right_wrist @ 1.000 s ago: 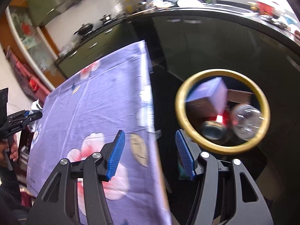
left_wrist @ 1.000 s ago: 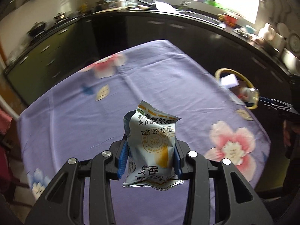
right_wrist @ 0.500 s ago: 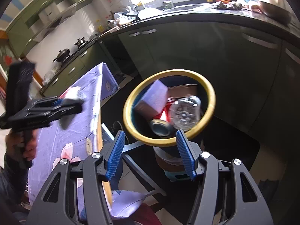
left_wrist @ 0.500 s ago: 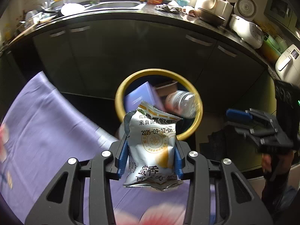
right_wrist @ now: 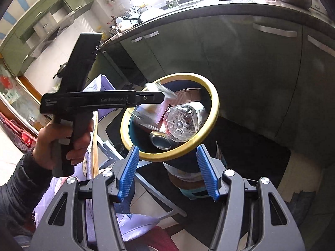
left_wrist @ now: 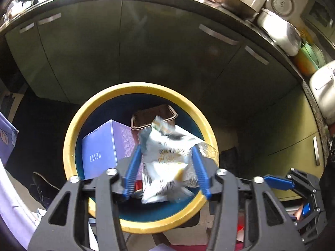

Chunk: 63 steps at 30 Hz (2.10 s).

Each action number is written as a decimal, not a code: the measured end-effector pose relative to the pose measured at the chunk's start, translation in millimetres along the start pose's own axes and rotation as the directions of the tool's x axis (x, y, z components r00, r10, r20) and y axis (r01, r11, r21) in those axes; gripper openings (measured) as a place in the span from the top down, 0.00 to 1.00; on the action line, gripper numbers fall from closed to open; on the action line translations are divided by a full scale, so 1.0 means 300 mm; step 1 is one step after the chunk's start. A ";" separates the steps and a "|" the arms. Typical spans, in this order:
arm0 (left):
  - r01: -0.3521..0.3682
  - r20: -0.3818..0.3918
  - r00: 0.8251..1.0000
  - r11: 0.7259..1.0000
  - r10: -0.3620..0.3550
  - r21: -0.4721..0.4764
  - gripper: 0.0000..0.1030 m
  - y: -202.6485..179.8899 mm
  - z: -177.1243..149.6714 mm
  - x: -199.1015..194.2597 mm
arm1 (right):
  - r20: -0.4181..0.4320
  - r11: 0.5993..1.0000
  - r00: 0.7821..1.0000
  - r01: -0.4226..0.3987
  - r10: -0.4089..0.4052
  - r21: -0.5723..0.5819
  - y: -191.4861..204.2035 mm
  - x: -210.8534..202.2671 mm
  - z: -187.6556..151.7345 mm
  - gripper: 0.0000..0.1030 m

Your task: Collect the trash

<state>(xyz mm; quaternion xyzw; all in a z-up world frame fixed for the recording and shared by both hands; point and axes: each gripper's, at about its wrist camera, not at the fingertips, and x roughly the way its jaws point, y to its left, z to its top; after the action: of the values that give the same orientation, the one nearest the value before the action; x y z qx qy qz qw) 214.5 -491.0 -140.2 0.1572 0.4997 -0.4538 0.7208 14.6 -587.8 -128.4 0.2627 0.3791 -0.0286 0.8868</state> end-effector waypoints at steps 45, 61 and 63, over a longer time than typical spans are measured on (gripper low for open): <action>-0.448 0.333 0.510 0.575 0.793 -0.684 0.07 0.169 -1.333 -1.357 | 0.179 0.879 0.983 0.063 0.026 -0.473 0.700 -0.230 -0.256 0.05; -0.469 0.342 0.523 0.599 0.781 -0.650 0.06 0.085 -1.382 -1.321 | 0.239 0.862 0.970 0.086 0.041 -0.500 0.716 -0.321 -0.295 0.05; -0.469 0.344 0.523 0.600 0.780 -0.648 0.06 0.084 -1.381 -1.320 | 0.240 0.862 0.970 0.087 0.041 -0.500 0.715 -0.320 -0.294 0.05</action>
<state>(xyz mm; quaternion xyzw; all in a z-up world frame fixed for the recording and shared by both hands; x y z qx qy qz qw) -39.6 1.3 8.9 -0.0030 0.2442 -0.0374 0.9690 -57.9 -374.5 -17.8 0.0105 0.2653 0.0295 0.9637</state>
